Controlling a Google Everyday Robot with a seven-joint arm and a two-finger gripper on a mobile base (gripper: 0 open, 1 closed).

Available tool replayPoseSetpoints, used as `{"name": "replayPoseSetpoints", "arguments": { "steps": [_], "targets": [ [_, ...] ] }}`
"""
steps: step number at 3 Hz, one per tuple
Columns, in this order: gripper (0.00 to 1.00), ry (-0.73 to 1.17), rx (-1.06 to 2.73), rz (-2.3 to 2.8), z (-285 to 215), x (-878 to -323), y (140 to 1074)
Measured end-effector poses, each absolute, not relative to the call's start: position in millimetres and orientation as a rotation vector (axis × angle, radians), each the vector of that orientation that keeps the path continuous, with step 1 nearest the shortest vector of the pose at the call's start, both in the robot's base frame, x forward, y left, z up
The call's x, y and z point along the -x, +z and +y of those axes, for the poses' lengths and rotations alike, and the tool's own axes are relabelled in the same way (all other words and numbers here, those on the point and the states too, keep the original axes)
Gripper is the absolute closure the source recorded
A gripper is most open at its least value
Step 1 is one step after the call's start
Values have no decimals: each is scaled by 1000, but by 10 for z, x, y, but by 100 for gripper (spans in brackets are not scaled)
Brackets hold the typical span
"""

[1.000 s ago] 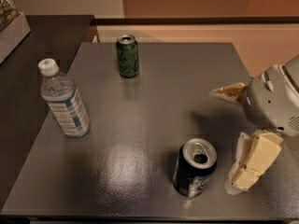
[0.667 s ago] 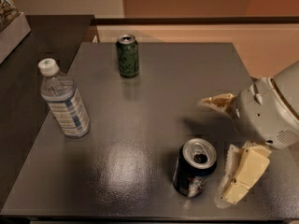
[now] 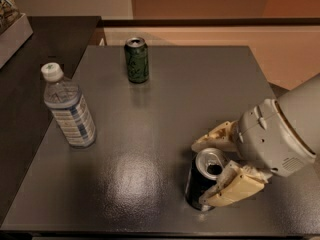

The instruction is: Move pepsi can near green can

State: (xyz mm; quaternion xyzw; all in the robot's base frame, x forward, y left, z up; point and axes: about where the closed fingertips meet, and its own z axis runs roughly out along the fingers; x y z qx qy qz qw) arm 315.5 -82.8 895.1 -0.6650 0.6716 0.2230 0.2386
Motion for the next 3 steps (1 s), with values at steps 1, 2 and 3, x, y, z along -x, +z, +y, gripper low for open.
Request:
{"name": "replayPoseSetpoints", "arguments": {
  "steps": [1, 2, 3],
  "targets": [
    [64, 625, 1816, 1826, -776, -3159, 8953],
    [87, 592, 1790, 1830, -765, -3317, 9057],
    [100, 531, 1767, 1839, -732, -3608, 9203]
  ]
}}
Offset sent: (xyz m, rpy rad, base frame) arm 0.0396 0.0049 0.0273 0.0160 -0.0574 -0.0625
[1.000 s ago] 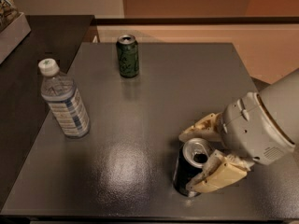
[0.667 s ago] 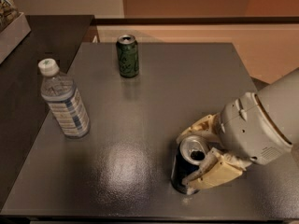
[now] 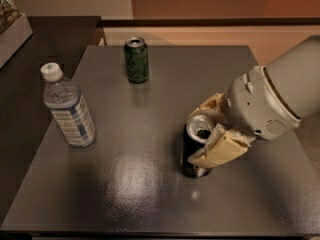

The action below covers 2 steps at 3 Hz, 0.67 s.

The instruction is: Move pepsi can near green can

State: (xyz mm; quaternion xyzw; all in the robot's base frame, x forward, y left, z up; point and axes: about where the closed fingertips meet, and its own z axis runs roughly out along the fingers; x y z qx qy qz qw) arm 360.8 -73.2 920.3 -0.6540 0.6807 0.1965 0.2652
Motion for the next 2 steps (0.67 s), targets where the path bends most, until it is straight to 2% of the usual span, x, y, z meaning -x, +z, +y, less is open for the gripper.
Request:
{"name": "replayPoseSetpoints", "arguments": {
  "steps": [2],
  "targets": [
    [100, 420, 1674, 1888, -524, -4377, 9443]
  ]
}}
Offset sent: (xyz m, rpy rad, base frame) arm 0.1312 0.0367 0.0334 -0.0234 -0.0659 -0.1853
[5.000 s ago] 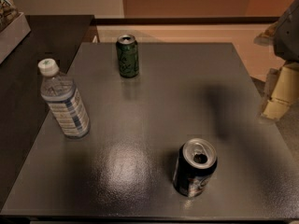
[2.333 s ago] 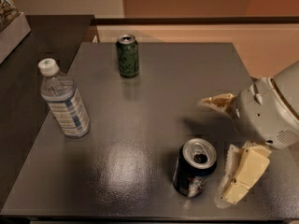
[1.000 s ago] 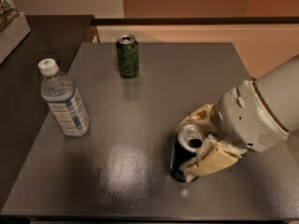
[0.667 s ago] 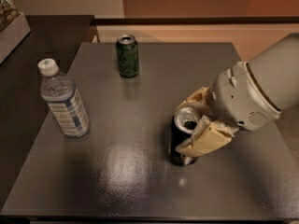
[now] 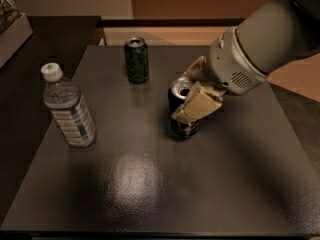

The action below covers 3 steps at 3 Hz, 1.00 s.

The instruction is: Move pepsi can near green can

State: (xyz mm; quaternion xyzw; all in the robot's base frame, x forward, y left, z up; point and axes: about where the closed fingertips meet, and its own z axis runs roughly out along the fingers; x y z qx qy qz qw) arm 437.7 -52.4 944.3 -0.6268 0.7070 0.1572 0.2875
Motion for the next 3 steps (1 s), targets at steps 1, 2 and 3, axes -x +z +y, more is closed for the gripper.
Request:
{"name": "replayPoseSetpoints", "arguments": {
  "steps": [1, 2, 3],
  "targets": [
    [100, 387, 1585, 1948, -358, -4776, 9501],
    [100, 351, 1466, 2022, -204, -5137, 9516],
    [100, 341, 1392, 2080, -30, -5445, 9478]
  ]
}}
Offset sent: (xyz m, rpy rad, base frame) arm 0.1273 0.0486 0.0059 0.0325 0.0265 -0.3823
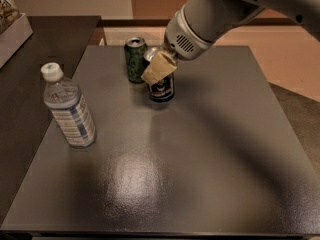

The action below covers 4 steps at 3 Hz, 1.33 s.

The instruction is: Move pepsi can near green can

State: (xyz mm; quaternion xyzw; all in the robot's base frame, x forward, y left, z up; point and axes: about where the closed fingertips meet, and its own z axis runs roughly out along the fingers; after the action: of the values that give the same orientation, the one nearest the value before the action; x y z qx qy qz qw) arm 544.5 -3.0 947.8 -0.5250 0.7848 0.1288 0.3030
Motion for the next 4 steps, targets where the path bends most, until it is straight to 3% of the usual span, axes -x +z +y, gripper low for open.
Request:
{"name": "replayPoseSetpoints", "arguments": {
  "steps": [3, 4],
  "targets": [
    [100, 355, 1265, 2158, 271, -6101, 9196],
    [90, 365, 1217, 2172, 166, -6138, 9166]
  ]
}}
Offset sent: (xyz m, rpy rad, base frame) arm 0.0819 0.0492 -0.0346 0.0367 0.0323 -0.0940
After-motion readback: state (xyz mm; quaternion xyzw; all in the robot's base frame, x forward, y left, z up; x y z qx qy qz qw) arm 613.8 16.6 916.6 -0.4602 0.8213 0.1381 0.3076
